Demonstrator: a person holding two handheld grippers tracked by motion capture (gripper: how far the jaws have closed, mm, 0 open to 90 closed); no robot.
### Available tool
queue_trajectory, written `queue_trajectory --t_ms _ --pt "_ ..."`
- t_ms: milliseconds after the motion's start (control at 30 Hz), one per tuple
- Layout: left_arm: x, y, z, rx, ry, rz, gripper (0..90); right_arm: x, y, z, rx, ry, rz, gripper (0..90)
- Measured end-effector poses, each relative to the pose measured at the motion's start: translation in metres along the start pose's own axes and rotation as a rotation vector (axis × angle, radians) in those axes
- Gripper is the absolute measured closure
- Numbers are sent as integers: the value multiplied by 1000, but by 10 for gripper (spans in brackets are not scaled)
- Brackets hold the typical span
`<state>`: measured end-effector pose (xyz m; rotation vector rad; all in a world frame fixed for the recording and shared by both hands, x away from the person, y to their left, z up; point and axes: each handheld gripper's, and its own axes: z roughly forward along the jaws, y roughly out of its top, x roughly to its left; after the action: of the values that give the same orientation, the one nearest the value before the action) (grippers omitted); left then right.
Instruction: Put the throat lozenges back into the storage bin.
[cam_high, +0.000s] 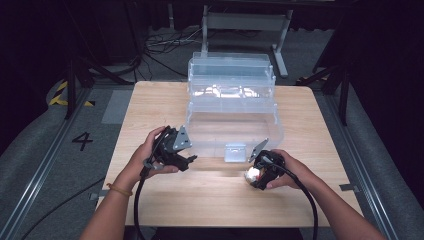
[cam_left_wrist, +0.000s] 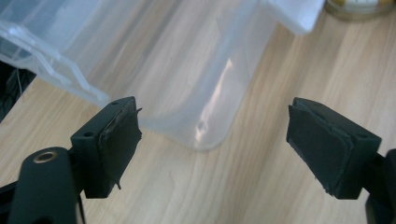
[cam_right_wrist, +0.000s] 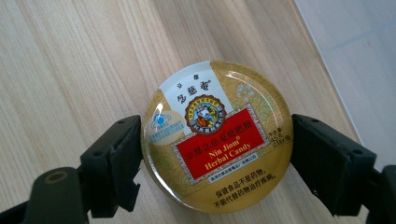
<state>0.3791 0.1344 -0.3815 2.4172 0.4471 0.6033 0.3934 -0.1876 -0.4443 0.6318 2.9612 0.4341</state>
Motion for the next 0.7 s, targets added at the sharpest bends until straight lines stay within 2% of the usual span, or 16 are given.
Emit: queue_trajectory --t_ms 167,300,367,400,500,533,600,633,667,700 --pt "-10 -21 -3 14 -24 -28 174 -1 0 2 9 2 -1 196" --pt "-24 -43 6 28 -58 -45 182 -2 1 5 16 10 5 194" --pt "-29 -52 13 51 -85 -49 186 -1 2 6 21 10 9 193" --pt "-30 -58 17 69 -85 -56 184 -1 2 7 19 8 7 193" --pt "-33 -71 27 88 -107 -98 188 -1 2 7 25 7 5 196" --pt "-33 -71 27 88 -107 -98 187 -1 2 7 25 7 5 196" --pt "-33 -81 35 99 -117 -115 187 -1 2 8 23 7 2 196" --pt "-29 -88 38 67 -144 -167 175 -2 2 8 18 12 -3 198" --pt "-29 -88 38 67 -144 -167 173 -2 2 8 18 12 -3 198" --pt "-28 -90 38 58 -147 -186 173 -2 2 8 19 11 -4 197"
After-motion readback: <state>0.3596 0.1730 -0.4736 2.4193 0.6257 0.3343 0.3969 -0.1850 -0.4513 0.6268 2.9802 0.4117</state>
